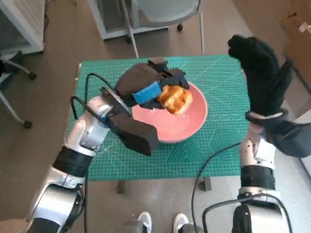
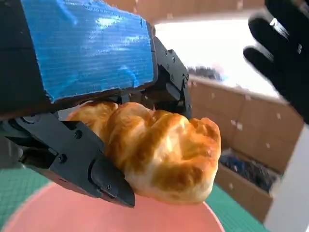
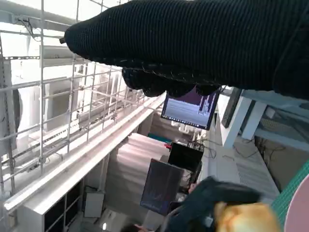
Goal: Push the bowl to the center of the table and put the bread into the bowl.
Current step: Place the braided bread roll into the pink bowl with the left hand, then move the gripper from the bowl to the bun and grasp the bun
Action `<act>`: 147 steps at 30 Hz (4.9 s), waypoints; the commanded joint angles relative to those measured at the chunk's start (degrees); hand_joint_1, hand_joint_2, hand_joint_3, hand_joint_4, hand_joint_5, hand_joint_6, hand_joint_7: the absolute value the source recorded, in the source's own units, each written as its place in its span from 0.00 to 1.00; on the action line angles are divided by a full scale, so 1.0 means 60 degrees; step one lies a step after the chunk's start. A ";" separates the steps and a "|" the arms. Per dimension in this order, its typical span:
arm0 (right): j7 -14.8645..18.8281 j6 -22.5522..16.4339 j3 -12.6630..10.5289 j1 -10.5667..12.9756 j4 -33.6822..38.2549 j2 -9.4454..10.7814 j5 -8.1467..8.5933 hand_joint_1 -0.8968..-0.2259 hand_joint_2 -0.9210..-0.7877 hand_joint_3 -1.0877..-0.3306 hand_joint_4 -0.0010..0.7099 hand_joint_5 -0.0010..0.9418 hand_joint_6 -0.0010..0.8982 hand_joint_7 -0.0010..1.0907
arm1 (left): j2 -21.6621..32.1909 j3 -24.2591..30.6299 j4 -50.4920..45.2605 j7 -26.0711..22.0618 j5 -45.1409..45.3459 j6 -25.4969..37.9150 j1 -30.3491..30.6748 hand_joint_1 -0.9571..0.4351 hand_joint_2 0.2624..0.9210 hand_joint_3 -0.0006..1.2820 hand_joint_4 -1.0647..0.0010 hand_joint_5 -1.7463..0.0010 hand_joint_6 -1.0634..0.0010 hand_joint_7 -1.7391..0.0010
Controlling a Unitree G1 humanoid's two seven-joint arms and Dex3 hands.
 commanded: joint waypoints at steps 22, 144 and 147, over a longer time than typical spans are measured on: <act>-0.0675 0.0234 0.0195 0.0797 -0.0875 -0.0102 -0.0203 0.41 0.00 0.60 0.33 0.00 0.39 0.00 | -0.0463 -0.0653 0.1898 -0.0326 0.0107 0.0388 -0.0548 0.43 0.89 0.01 0.90 0.98 0.72 0.92; 0.0354 0.0046 -0.0017 0.0120 0.0288 -0.0305 0.0095 0.44 0.00 0.61 0.36 0.00 0.40 0.00 | 0.1205 -0.1912 0.6606 0.2408 0.1685 0.1331 -0.0337 0.78 0.99 0.05 0.55 0.97 0.44 0.97; 0.0341 0.0061 -0.0008 0.0147 0.0247 -0.0304 0.0097 0.43 0.00 0.61 0.36 0.00 0.40 0.00 | 0.1231 -0.2090 0.6657 0.2557 0.1839 0.1352 -0.0370 0.81 1.00 0.10 0.43 0.81 0.32 0.95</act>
